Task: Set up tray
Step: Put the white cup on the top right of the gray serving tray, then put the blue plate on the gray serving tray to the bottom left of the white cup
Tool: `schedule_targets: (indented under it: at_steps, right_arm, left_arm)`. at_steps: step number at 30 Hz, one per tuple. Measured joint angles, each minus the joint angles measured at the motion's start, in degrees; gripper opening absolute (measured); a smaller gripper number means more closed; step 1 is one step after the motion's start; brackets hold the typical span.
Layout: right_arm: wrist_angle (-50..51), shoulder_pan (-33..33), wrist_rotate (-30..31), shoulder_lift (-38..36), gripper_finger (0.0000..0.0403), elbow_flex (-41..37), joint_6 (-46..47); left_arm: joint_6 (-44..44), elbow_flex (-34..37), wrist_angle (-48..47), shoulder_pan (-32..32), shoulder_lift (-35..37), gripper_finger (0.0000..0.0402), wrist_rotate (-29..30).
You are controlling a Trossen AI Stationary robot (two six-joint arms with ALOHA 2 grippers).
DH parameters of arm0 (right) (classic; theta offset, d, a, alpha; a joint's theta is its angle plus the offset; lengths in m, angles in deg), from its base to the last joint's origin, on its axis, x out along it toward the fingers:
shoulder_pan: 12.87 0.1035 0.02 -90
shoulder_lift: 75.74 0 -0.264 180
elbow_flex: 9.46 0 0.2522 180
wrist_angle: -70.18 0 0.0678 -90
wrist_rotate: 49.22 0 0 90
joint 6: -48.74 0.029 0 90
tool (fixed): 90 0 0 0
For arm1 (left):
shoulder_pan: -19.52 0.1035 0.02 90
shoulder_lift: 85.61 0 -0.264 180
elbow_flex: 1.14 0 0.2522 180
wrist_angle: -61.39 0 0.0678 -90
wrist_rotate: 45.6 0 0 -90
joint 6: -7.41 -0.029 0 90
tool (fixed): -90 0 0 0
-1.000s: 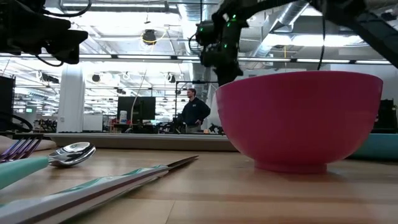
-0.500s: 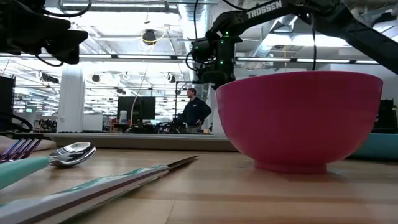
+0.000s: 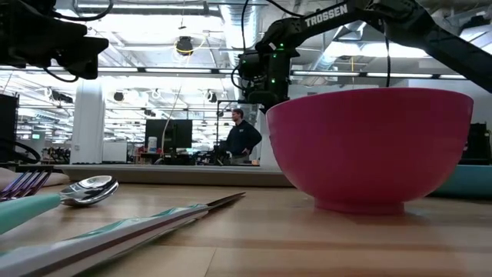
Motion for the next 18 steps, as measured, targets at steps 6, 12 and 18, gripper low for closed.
schedule_targets:
  at_steps: [6, 12, 18]
  right_arm:
    - [-0.2, 0.0, -0.1, 0.0, 0.0027, 0.0, 0.0]
    - [-0.2, 0.0, -1.6, 0.0, 0.0043, 0.0, 0.0]
    - [0.3, 0.0, -1.6, 0.0, 0.0042, 0.0, 0.0]
  left_arm:
    - [0.1, 0.0, 0.0, 0.0, 0.0, 0.0169, -0.1]
    - [0.1, 0.0, 0.0, 0.0, 0.0, 0.0169, -0.1]
    - [0.2, 0.0, 0.0, 0.0, 0.0, 0.0169, -0.1]
